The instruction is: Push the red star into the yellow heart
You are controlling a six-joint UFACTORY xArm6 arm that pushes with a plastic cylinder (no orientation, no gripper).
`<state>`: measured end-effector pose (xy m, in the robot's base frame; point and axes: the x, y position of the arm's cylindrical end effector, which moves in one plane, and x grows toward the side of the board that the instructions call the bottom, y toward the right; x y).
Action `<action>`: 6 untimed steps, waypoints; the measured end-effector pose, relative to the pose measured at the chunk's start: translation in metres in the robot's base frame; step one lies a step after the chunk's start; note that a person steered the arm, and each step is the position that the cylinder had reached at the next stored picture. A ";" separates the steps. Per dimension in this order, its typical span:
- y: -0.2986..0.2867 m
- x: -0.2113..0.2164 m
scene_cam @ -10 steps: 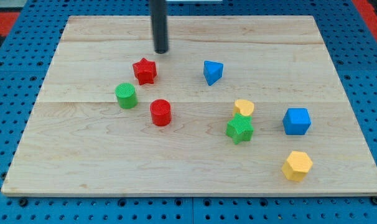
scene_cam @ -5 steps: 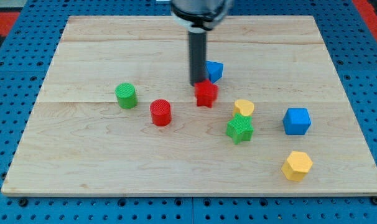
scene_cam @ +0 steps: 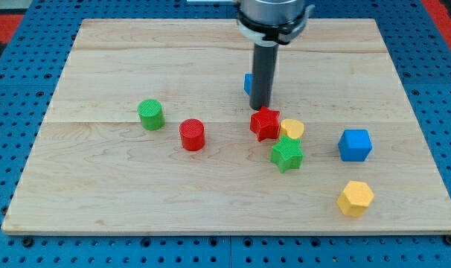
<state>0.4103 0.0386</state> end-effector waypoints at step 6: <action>0.080 0.046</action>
